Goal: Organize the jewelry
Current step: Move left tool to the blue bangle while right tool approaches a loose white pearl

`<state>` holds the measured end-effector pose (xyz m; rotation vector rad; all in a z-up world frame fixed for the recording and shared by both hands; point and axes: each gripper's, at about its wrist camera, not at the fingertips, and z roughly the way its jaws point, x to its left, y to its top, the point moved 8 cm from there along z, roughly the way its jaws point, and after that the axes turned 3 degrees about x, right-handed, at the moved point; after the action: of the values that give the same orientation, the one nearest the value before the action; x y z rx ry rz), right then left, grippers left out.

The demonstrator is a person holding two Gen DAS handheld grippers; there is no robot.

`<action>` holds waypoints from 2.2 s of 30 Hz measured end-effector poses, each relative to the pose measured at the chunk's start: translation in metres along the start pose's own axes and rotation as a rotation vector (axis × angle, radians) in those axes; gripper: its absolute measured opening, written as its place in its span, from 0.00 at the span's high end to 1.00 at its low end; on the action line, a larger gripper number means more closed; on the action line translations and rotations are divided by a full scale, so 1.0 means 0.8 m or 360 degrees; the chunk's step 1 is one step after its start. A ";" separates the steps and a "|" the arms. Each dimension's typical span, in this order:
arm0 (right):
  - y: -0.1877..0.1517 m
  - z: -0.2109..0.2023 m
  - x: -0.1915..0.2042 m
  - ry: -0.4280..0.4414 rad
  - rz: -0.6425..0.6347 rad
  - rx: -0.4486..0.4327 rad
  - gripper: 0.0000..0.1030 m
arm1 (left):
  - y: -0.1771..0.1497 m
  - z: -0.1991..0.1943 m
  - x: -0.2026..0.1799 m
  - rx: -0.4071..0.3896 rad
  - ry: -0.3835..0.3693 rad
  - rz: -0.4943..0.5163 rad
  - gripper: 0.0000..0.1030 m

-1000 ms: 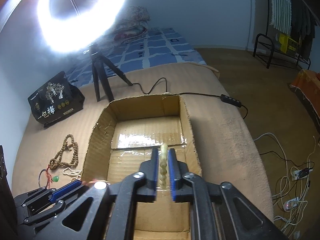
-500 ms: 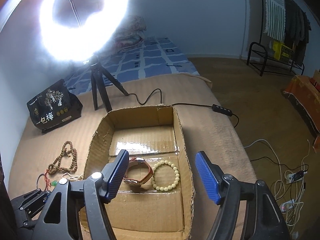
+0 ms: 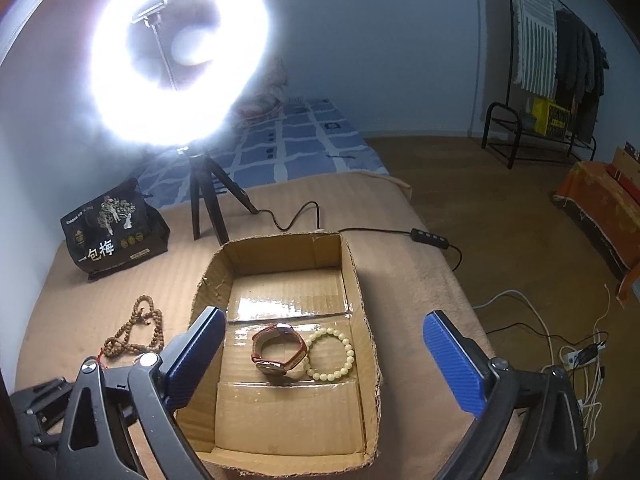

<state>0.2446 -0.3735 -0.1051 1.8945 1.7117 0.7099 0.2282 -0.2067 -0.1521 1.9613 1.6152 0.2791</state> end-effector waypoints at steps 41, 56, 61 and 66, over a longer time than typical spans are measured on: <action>-0.142 -0.045 0.218 0.0453 -0.0518 0.0249 0.04 | -0.096 -0.029 0.284 0.0270 0.0187 -0.0427 0.31; -0.180 -0.003 0.256 0.0546 -0.0578 0.0476 0.17 | -0.094 0.024 0.292 0.0386 0.0159 -0.0485 0.31; -0.189 0.011 0.263 0.0557 -0.0587 0.0536 0.24 | -0.090 0.037 0.297 0.0397 0.0203 -0.0467 0.31; -0.199 0.026 0.266 0.0572 -0.0576 0.0612 0.32 | -0.085 0.044 0.301 0.0387 0.0246 -0.0451 0.31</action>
<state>0.1571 -0.1468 -0.2143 1.6807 2.4897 0.6379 0.2491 0.0180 -0.2652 1.8874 2.0852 0.1290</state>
